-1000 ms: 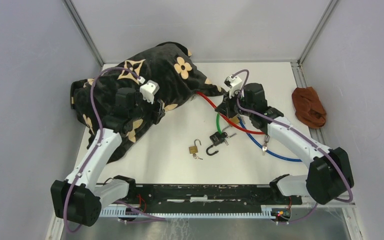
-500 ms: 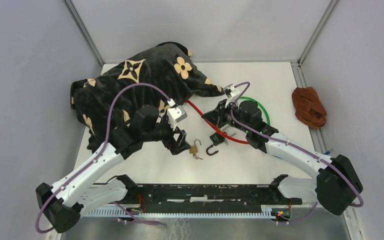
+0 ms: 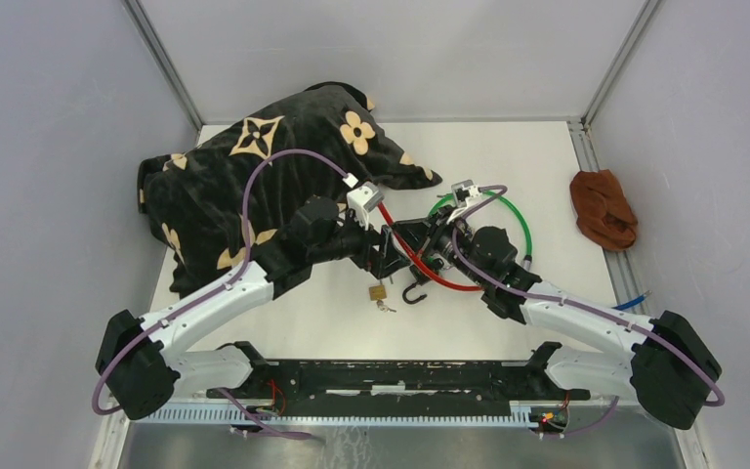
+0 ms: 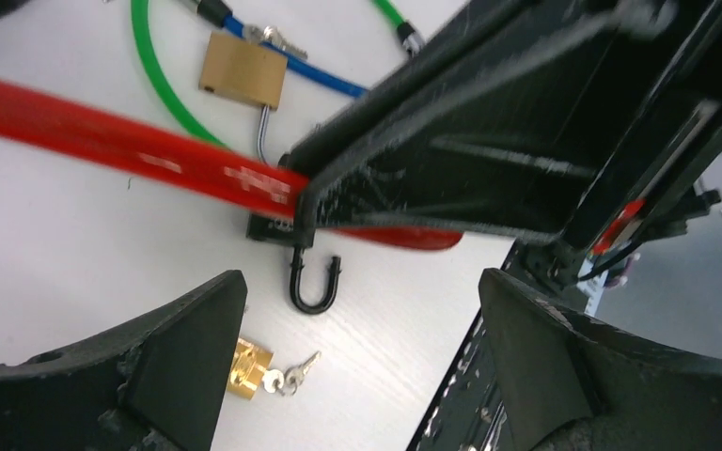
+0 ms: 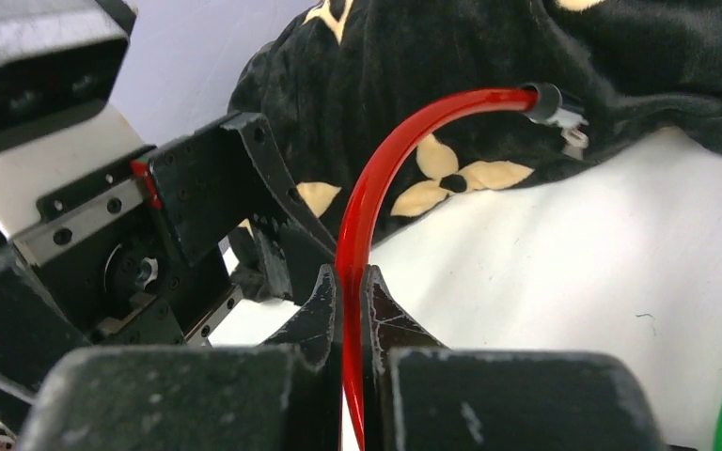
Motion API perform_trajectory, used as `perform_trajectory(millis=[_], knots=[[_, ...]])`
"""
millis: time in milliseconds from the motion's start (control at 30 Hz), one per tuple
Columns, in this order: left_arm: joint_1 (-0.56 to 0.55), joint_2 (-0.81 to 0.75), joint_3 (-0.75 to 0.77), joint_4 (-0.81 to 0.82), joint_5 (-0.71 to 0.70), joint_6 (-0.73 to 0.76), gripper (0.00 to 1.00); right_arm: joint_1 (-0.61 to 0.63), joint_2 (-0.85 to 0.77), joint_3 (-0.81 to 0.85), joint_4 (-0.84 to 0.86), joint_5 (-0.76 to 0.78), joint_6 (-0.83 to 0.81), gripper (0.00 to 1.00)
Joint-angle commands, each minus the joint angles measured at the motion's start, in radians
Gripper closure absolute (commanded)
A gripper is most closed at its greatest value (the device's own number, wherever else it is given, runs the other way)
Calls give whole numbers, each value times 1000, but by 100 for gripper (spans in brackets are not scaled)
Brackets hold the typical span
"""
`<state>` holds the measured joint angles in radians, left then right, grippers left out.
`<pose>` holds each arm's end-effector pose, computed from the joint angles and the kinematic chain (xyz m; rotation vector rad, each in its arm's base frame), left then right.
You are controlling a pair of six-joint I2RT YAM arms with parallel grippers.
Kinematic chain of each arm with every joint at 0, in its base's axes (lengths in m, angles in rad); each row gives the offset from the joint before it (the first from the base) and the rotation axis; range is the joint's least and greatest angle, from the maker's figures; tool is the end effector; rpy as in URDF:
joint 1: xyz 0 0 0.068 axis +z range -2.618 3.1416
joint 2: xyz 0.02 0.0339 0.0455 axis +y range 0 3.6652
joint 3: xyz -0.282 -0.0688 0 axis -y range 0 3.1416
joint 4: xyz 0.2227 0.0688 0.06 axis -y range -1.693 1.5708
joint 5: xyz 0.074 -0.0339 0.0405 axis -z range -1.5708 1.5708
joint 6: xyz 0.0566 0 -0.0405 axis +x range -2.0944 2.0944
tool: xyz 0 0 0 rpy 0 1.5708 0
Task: Lock with the key
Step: Pick up the lock from the center of the board.
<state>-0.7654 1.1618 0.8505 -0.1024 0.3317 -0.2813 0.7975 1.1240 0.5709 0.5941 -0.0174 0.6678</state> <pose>0.1711 -0.1900 0.3099 0.7231 1.9752 -0.9856 0.1737 0.1793 0.3072 -0.1220 1.6470 1.1615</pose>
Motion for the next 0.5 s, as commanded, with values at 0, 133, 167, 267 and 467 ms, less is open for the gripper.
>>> perform_trajectory(millis=[0, 133, 167, 267, 467], knots=[[-5, 16, -10, 178, 29, -117, 0, 43, -46, -16, 199, 110, 50, 100], [-10, 42, -14, 224, 2, -114, 0, 80, -41, -15, 241, 137, 74, 100], [-12, 49, -14, 233, -9, -119, 0, 93, -37, -10, 251, 142, 80, 100], [-15, 59, -13, 235, -24, -128, 7, 125, -27, 6, 265, 155, 78, 100], [-14, 13, -14, 233, -64, -104, 72, 140, -12, -5, 276, 133, 104, 100]])
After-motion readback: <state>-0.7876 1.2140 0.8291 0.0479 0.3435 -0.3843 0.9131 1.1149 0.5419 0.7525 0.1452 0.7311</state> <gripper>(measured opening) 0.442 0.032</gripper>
